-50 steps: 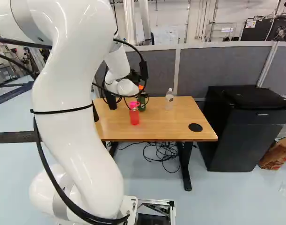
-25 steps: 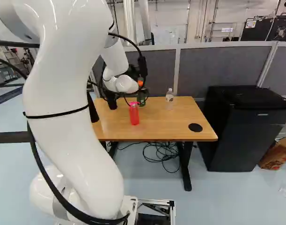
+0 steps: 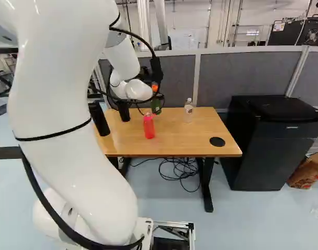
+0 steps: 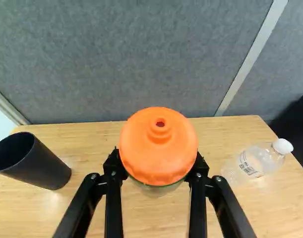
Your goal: Pick up the green bottle from the table
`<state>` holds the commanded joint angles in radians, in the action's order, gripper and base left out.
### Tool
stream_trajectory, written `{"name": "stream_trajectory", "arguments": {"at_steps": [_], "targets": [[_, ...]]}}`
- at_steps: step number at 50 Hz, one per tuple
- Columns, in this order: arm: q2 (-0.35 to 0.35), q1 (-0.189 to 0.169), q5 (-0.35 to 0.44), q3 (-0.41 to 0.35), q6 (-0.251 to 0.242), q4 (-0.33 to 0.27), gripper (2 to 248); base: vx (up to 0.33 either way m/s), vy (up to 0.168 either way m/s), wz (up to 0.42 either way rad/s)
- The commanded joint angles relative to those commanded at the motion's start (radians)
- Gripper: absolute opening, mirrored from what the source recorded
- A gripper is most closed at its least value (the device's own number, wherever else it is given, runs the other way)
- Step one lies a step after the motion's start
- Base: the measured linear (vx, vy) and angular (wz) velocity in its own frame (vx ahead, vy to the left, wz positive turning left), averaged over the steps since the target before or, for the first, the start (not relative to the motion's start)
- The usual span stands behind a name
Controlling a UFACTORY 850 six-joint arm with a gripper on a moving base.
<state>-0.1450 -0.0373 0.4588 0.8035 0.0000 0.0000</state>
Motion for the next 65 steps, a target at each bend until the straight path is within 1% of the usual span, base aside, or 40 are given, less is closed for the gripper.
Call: {"name": "stream_trajectory", "arguments": {"at_steps": [28,65], "targets": [[0.149,-0.002,0.000,-0.091,0.000,0.000,120,0.000,0.000,0.000],[0.344,-0.005,0.000,-0.194,0.000,0.000,120,0.000,0.000,0.000]]}}
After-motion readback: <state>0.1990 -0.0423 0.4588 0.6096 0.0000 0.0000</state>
